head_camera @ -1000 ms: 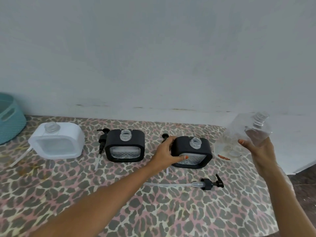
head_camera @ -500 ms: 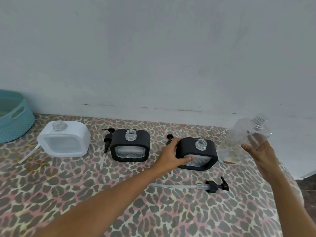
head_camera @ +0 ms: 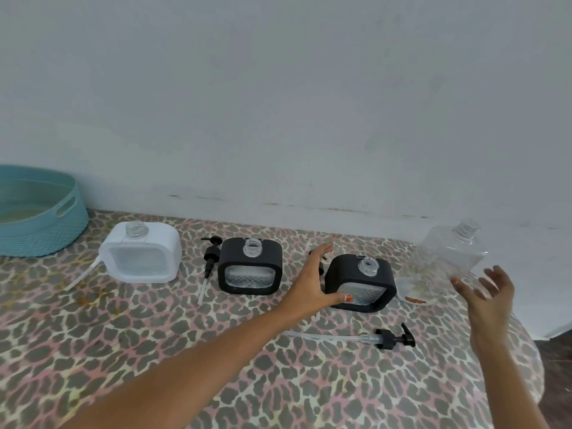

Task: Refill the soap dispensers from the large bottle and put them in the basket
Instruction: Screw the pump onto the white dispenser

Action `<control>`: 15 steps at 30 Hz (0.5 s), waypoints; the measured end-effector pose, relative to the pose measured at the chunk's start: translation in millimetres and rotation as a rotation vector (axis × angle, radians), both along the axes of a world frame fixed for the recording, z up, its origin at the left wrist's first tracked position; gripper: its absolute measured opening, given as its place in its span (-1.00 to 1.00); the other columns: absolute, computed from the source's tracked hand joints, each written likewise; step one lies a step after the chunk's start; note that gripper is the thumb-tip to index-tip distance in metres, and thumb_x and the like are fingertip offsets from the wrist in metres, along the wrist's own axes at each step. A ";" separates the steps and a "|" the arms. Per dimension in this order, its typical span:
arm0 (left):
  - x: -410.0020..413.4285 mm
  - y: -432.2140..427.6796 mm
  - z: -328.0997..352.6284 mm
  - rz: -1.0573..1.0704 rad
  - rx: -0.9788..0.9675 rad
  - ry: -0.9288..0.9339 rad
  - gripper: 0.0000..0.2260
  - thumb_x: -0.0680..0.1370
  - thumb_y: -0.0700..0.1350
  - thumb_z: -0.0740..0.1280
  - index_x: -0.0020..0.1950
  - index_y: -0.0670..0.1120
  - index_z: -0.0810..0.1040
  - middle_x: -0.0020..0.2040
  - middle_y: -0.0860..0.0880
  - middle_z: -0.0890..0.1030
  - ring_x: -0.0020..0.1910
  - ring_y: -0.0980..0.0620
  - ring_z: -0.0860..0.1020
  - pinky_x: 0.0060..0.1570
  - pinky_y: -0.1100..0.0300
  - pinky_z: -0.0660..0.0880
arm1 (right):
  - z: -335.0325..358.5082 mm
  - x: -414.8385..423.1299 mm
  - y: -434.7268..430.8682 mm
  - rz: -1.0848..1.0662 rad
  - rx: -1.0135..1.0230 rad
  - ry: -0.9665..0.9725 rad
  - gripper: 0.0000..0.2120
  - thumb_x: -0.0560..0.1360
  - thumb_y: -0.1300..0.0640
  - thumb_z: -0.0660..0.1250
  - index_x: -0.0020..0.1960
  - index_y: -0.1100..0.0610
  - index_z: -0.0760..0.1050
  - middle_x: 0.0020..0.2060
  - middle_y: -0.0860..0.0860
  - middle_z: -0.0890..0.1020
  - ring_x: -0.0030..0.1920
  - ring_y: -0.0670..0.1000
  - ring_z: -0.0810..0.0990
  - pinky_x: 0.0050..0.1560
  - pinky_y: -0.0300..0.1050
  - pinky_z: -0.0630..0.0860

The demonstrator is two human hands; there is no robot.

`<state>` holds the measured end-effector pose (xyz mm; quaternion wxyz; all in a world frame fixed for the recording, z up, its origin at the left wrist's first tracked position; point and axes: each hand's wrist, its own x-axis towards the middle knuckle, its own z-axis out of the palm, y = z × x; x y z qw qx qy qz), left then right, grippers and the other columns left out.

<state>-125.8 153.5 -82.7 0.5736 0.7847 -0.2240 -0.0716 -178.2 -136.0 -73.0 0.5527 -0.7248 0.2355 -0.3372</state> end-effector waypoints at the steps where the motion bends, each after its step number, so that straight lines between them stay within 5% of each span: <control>1: -3.6 2.5 3.0 0.002 0.006 -0.023 -0.23 0.39 -0.07 0.47 0.44 0.10 0.05 0.41 0.15 0.20 0.33 0.26 0.17 0.24 0.44 0.14 | -1.1 -5.0 7.3 -0.082 0.016 -0.064 -0.53 0.41 0.35 0.37 0.18 -0.05 0.34 0.09 -0.03 0.46 -0.02 -0.18 0.44 0.01 -0.38 0.40; 5: -18.2 17.7 14.5 0.016 0.016 -0.104 -0.37 0.47 -0.01 0.38 0.42 0.12 0.11 0.38 0.21 0.21 0.33 0.28 0.19 0.25 0.43 0.13 | -8.7 -22.2 41.6 -0.287 -0.001 -0.091 -0.60 0.41 0.38 0.24 -0.17 -0.15 0.35 -0.21 -0.14 0.46 -0.24 -0.21 0.40 -0.21 -0.35 0.39; 9: -29.2 43.3 24.4 0.038 0.049 -0.203 -0.47 0.52 0.00 0.30 0.37 0.28 0.10 0.35 0.34 0.18 0.30 0.48 0.12 0.29 0.51 0.07 | -12.8 -30.9 85.5 -0.210 -0.173 -0.050 -0.81 0.41 0.42 0.24 -0.02 0.23 0.47 -0.13 0.19 0.54 -0.24 -0.01 0.45 -0.23 -0.48 0.40; 13: -35.8 79.8 30.5 0.087 0.097 -0.263 -0.51 0.55 0.04 0.26 0.40 0.23 0.12 0.41 0.25 0.20 0.34 0.37 0.12 0.33 0.41 0.10 | 3.9 -31.8 141.3 -0.067 -0.404 -0.112 -0.79 0.37 0.49 0.28 -0.07 0.26 0.48 -0.21 0.10 0.49 -0.20 0.09 0.46 -0.23 -0.38 0.39; 15: -39.7 102.9 33.7 0.129 0.091 -0.284 -0.54 0.54 0.04 0.25 0.35 0.29 0.13 0.36 0.31 0.22 0.29 0.43 0.13 0.24 0.56 0.10 | 11.3 -31.1 171.8 0.025 -0.472 -0.134 -0.77 0.36 0.50 0.30 -0.09 0.24 0.48 -0.23 0.06 0.47 -0.22 0.08 0.45 -0.22 -0.34 0.36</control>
